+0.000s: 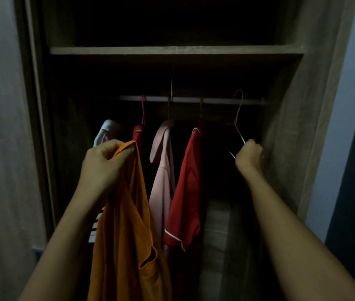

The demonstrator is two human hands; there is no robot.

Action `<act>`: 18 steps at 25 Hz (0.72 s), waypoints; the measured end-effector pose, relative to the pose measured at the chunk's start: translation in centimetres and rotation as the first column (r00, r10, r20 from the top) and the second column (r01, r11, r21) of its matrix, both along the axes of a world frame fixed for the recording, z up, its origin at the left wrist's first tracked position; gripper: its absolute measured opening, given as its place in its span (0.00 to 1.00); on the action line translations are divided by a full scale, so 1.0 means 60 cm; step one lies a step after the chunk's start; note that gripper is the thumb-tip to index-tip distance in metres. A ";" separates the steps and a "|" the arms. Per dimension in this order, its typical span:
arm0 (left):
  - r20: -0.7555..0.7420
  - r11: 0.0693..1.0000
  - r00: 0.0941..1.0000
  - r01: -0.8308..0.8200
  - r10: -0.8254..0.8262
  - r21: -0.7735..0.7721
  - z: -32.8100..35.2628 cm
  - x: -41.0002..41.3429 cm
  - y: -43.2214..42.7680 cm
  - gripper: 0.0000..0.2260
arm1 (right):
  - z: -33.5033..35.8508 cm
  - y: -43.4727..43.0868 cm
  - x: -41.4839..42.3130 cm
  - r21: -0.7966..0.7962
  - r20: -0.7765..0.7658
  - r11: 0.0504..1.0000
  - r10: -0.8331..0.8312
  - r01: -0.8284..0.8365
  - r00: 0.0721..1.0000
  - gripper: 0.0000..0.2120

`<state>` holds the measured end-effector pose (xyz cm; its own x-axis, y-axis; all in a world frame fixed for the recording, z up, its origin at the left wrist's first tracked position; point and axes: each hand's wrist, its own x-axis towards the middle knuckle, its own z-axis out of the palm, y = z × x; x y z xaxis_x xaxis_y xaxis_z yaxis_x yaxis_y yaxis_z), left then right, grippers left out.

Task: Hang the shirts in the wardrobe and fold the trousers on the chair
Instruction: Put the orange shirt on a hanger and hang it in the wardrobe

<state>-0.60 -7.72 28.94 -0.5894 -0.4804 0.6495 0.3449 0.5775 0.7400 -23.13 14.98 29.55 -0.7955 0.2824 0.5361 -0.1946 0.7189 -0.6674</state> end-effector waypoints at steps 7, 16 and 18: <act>-0.025 0.999 1.000 0.018 -0.016 0.048 -0.008 0.017 -0.030 0.07 | -0.018 -0.048 0.092 -0.358 -0.137 0.923 0.097 -0.141 0.986 0.17; 0.008 0.999 1.000 -0.006 0.006 0.052 -0.023 0.084 -0.089 0.07 | -0.113 -0.134 0.290 -0.534 -0.318 0.772 0.193 -0.343 0.928 0.02; 0.020 0.998 1.000 -0.003 0.001 0.063 -0.028 0.100 -0.102 0.08 | -0.132 -0.161 0.326 -0.559 -0.392 0.723 0.201 -0.406 0.898 0.06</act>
